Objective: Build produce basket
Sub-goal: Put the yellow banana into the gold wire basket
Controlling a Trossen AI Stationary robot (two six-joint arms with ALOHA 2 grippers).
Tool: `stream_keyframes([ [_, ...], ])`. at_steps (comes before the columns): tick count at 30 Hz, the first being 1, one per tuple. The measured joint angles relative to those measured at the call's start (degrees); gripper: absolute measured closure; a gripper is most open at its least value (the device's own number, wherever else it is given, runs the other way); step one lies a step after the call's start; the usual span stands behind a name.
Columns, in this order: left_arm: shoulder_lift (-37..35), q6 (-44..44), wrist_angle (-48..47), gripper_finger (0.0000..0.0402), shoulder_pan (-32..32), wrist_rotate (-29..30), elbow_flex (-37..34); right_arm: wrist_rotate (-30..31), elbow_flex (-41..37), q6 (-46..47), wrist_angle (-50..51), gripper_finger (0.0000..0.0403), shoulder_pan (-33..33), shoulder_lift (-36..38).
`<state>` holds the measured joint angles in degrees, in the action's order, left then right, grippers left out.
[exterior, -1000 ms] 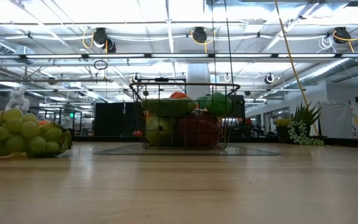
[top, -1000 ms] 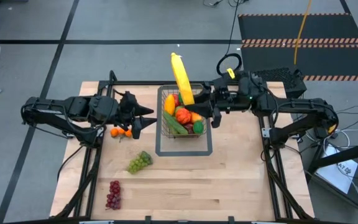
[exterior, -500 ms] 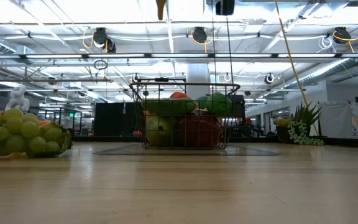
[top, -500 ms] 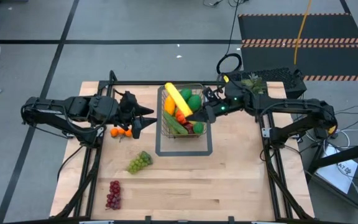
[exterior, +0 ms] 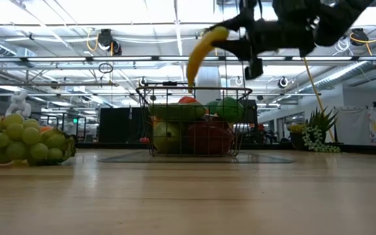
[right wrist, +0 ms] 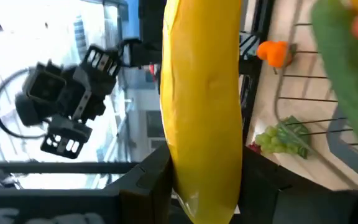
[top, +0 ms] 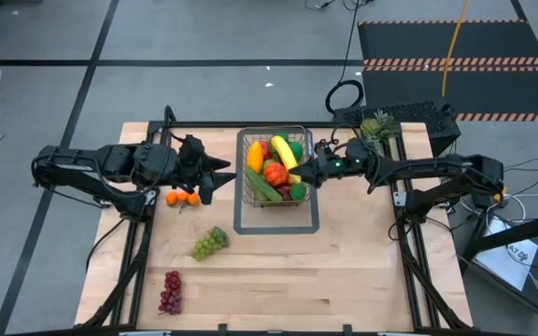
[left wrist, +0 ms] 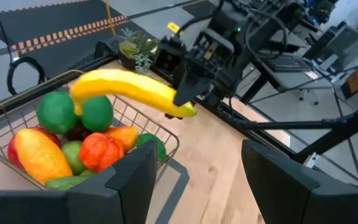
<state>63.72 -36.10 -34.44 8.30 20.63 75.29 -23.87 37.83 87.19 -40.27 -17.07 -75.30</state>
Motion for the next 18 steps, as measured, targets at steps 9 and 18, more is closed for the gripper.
stream_keyframes([
  [9,0.0,-1.5,0.0,0.0167,-1.8,0.5,0.0,-4.7,-5.3,4.9,-7.1,0.0273,-4.4,0.1],
  [18,0.0,-0.2,0.3,0.0167,-5.8,0.5,0.0,-3.2,-1.4,2.8,-5.9,0.0273,-4.7,-2.9],
])
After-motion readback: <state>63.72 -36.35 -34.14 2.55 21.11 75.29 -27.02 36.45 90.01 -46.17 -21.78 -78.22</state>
